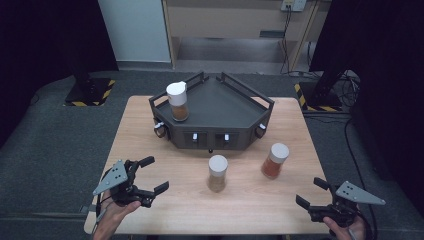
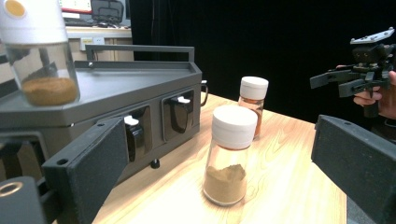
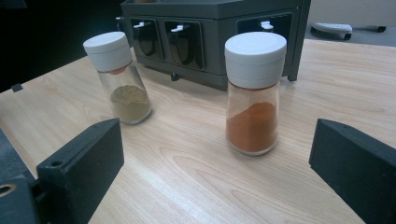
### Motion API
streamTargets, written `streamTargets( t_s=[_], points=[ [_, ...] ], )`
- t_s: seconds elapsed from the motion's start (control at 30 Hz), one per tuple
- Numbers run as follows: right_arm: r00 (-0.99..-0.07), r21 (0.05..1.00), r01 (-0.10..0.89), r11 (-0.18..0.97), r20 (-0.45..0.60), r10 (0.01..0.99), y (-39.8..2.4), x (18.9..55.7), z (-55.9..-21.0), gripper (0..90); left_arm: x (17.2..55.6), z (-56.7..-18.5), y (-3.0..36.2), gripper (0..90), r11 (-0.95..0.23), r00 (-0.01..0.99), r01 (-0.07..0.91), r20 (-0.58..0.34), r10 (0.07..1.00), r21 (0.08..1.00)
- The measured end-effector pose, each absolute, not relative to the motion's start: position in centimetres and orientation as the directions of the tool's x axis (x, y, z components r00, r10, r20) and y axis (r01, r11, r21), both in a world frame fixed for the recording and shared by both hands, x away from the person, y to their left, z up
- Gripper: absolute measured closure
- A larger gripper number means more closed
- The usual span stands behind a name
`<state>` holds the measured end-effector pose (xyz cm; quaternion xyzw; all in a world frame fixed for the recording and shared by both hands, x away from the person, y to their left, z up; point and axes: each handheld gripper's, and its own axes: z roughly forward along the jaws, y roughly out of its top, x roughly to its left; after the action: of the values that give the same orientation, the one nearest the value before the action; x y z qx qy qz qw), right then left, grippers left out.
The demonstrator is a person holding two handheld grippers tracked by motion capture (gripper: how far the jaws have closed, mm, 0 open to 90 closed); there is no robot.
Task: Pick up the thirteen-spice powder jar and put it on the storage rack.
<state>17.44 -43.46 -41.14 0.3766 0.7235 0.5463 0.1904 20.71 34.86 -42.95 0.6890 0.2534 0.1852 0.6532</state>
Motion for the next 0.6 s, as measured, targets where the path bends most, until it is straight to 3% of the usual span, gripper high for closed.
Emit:
streamTargets(
  t_s=[0.6],
  points=[
    [-0.648, 0.934, 0.336, 0.121, 0.135, 0.750, -43.5, 17.4, -41.1, 3.8, 20.5, -44.8, 35.9, 2.5, -0.017, 0.788, 0.098, -0.067, 0.612, 0.995]
  ],
)
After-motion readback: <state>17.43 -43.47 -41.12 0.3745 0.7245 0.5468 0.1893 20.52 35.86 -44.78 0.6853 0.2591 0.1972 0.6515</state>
